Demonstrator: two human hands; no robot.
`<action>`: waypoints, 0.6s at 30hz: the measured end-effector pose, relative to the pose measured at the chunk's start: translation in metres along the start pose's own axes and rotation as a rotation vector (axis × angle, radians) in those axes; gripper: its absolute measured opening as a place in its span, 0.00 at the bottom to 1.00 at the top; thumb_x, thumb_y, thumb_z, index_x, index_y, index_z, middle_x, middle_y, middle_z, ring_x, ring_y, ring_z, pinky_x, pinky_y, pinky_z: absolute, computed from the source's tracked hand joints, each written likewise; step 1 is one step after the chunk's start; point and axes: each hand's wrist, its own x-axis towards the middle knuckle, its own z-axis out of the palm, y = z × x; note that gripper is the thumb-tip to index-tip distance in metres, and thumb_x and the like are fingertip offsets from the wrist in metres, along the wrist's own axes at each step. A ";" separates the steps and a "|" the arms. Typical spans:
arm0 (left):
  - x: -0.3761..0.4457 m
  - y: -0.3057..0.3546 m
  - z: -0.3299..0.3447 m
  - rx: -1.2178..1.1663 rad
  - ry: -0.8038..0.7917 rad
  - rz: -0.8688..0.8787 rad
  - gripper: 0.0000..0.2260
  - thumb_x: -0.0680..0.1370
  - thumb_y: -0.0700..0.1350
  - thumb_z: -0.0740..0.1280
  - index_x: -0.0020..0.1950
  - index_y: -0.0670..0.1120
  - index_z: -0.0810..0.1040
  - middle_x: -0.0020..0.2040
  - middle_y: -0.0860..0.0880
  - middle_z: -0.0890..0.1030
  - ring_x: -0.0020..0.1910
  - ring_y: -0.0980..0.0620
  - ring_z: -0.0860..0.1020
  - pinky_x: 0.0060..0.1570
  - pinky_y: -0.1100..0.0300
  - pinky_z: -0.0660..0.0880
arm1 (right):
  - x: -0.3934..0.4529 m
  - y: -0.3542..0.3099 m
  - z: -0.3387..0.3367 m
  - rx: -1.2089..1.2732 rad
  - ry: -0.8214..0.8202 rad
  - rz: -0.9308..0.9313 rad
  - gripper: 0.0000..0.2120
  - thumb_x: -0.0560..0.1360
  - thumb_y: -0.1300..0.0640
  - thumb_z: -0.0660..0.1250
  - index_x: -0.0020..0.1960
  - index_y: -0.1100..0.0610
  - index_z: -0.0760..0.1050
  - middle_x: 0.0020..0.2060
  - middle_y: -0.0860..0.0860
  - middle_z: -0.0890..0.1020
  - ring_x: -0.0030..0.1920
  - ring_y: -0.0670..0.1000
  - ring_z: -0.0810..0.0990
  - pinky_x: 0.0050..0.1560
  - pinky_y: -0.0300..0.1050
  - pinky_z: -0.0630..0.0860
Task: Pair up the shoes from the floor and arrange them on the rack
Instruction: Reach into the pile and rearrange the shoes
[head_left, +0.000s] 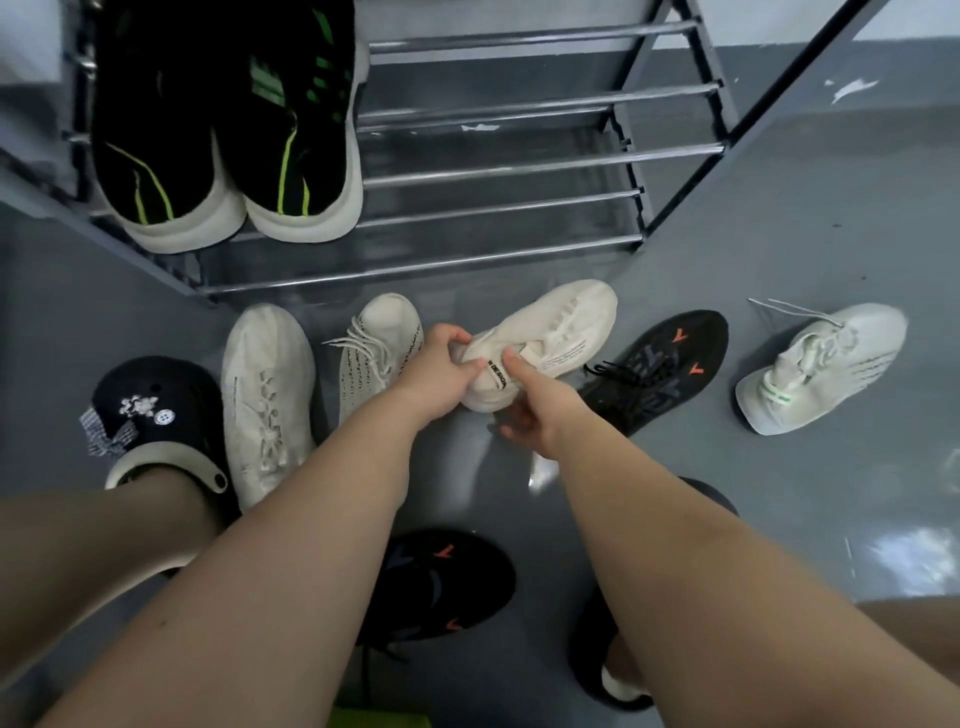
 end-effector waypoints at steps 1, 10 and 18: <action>-0.004 -0.001 -0.001 -0.030 -0.013 0.002 0.13 0.76 0.45 0.67 0.58 0.51 0.67 0.57 0.46 0.74 0.59 0.45 0.75 0.61 0.46 0.73 | -0.006 0.000 0.001 0.021 -0.032 -0.009 0.20 0.71 0.44 0.71 0.58 0.54 0.77 0.46 0.51 0.82 0.46 0.51 0.80 0.52 0.50 0.79; -0.063 -0.031 -0.034 -0.249 0.047 0.015 0.10 0.77 0.50 0.66 0.55 0.51 0.69 0.54 0.47 0.76 0.45 0.51 0.75 0.48 0.53 0.76 | -0.057 0.017 0.026 -0.066 -0.166 -0.136 0.19 0.74 0.55 0.70 0.64 0.59 0.73 0.51 0.54 0.83 0.44 0.51 0.82 0.31 0.42 0.81; -0.103 -0.116 -0.079 -0.116 0.479 -0.156 0.22 0.76 0.51 0.66 0.69 0.49 0.70 0.69 0.45 0.72 0.66 0.44 0.71 0.66 0.55 0.67 | -0.080 0.041 0.075 -0.568 -0.189 -0.221 0.21 0.70 0.58 0.75 0.58 0.57 0.68 0.43 0.48 0.78 0.41 0.48 0.79 0.37 0.46 0.79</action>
